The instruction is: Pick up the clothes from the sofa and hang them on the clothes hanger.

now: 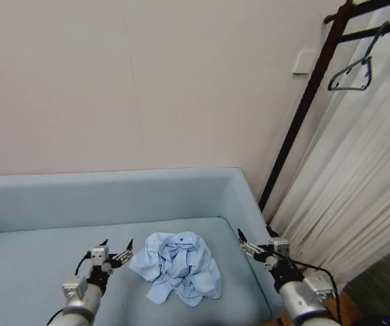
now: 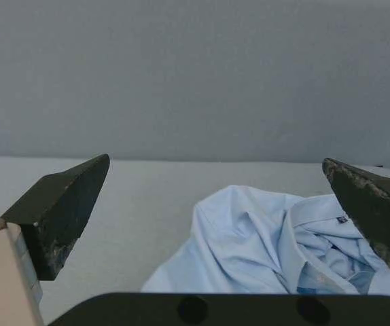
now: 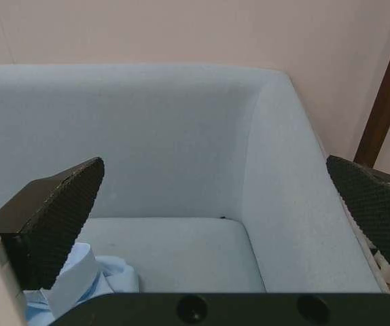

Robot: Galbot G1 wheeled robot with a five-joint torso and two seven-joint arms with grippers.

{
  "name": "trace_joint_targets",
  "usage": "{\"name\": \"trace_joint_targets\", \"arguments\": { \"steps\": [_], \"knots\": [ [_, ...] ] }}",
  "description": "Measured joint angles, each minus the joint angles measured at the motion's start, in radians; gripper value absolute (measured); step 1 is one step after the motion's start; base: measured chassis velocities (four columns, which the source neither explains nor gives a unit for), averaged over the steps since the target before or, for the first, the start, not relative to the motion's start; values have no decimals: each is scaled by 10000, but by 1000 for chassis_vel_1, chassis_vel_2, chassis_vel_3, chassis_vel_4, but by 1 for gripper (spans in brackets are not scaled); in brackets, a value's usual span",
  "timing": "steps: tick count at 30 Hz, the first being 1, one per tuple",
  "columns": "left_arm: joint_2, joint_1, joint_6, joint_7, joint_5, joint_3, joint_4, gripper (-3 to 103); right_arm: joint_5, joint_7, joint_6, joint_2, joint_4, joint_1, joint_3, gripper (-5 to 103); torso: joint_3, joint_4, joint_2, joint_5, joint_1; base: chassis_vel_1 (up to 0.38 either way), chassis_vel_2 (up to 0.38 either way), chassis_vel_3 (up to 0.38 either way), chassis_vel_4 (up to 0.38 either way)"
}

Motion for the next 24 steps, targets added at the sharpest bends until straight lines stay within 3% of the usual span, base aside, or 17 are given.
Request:
{"name": "trace_joint_targets", "arguments": {
  "steps": [2, 10, 20, 24],
  "knots": [
    [176, -661, 390, -650, -482, 694, 408, 100, -3, 61, -17, 0, 0, -111, 47, 100, 0, -1, 0, 0, 0, 0, 0, 0, 0],
    [365, -2329, 923, -1688, -767, 2301, 1931, 100, -11, 165, -44, -73, 0, -515, 273, 100, 0, -2, -1, 0, 0, 0, 0, 0, 0],
    [382, -3154, 1108, -1651, -857, 3172, 2952, 103, -124, 262, -45, 125, 0, -770, 354, 100, 0, -1, 0, 0, 1, 0, 0, 0, 0],
    [383, -3103, 1166, -1586, -814, 3270, 2984, 93, -185, 284, -42, 206, 0, -785, 320, 100, -1, 0, 0, 1, 0, 0, 0, 0, 0]
  ]
}}
